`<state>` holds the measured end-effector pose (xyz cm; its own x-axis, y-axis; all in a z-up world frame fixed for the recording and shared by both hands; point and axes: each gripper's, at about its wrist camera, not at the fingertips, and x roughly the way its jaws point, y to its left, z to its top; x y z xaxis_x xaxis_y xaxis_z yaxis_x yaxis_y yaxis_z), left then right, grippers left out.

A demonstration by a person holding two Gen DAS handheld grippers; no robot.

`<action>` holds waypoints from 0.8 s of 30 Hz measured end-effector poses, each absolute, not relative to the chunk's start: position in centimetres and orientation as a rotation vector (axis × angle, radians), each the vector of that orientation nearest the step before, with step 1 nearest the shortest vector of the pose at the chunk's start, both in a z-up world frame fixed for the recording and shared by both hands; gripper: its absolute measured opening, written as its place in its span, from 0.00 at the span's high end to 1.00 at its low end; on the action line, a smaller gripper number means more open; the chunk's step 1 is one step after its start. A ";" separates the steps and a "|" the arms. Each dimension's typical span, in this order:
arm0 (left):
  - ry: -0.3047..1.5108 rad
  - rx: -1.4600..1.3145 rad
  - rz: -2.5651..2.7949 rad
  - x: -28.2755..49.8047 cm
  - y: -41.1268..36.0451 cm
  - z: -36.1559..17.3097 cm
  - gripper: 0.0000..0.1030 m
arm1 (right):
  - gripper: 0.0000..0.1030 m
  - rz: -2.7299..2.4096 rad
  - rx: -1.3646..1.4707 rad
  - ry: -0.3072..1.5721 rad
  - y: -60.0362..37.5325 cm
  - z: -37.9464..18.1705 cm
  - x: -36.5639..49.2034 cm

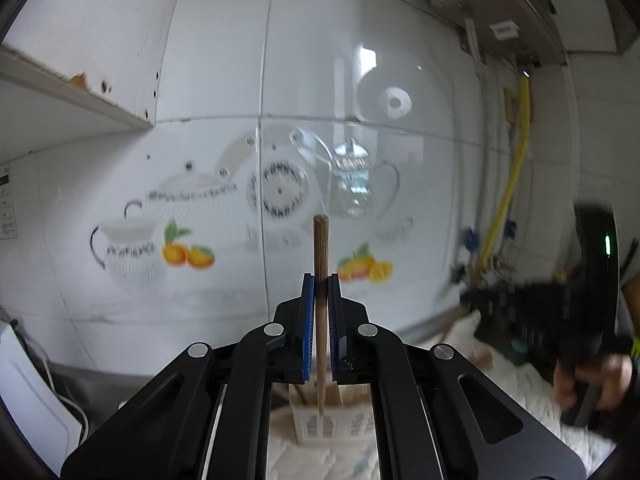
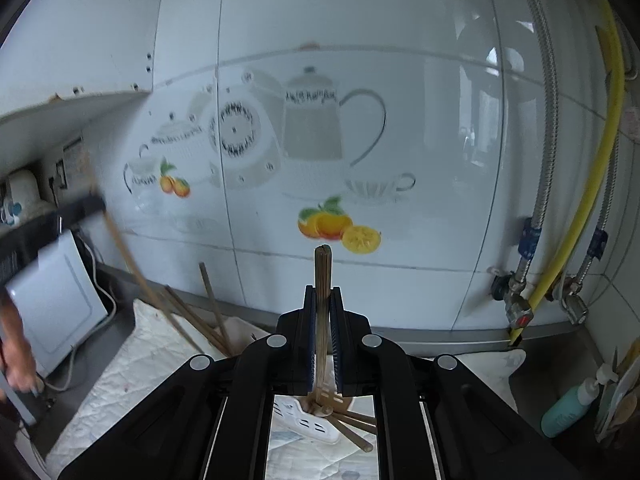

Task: Organize utensils
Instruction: 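Lift both chopsticks upright and carry them above the white holder, then lower both chopsticks into the white holder and open both grippers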

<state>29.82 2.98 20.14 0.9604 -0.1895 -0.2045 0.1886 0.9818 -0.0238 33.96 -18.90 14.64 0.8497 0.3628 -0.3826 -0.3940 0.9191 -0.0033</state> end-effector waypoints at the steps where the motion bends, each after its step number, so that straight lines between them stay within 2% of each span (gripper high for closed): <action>1: 0.204 -0.015 -0.191 30.5 3.0 20.3 0.96 | 0.93 0.399 -0.089 0.393 -18.8 14.2 34.2; 16: 0.194 -0.060 -0.174 35.5 2.3 17.9 0.95 | 0.93 0.406 -0.133 0.428 -18.9 11.5 35.4; 21: 0.251 -0.057 -0.183 36.4 2.1 16.3 0.95 | 0.92 0.400 -0.152 0.426 -18.6 11.3 35.3; 24: 0.284 -0.049 -0.189 36.6 1.9 15.5 0.95 | 0.86 0.398 -0.153 0.415 -18.6 11.4 34.8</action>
